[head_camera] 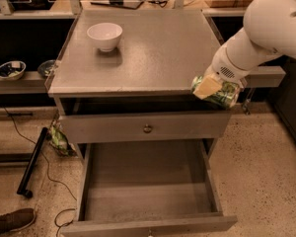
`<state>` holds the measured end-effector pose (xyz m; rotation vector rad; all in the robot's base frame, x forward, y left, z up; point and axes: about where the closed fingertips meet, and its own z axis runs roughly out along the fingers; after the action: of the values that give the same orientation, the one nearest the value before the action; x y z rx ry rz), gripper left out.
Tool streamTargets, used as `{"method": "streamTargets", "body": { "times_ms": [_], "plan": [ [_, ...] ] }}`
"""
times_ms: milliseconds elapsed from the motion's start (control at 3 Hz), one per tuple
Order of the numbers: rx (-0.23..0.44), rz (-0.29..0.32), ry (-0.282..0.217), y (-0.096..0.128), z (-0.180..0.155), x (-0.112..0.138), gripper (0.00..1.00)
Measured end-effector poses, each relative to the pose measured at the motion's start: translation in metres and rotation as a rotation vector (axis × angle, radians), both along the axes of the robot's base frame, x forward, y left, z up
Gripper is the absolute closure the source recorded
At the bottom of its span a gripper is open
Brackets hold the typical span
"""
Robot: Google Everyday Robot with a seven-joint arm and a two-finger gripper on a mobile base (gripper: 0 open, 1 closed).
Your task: Pick green can from middle drawer and place on counter
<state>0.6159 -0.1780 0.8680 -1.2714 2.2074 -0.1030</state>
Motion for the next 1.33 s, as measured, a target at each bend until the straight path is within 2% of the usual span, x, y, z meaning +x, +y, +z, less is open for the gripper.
{"method": "streamTargets", "body": {
  "times_ms": [333,667,1000,1333],
  "plan": [
    [0.015,-0.007,0.005,-0.008,0.003,-0.010,1.00],
    [0.026,-0.020,0.000,-0.026,0.017,-0.005,1.00],
    [0.036,-0.033,-0.006,-0.041,0.038,0.017,1.00],
    [0.055,-0.024,-0.003,-0.043,0.052,0.047,1.00]
  ]
}}
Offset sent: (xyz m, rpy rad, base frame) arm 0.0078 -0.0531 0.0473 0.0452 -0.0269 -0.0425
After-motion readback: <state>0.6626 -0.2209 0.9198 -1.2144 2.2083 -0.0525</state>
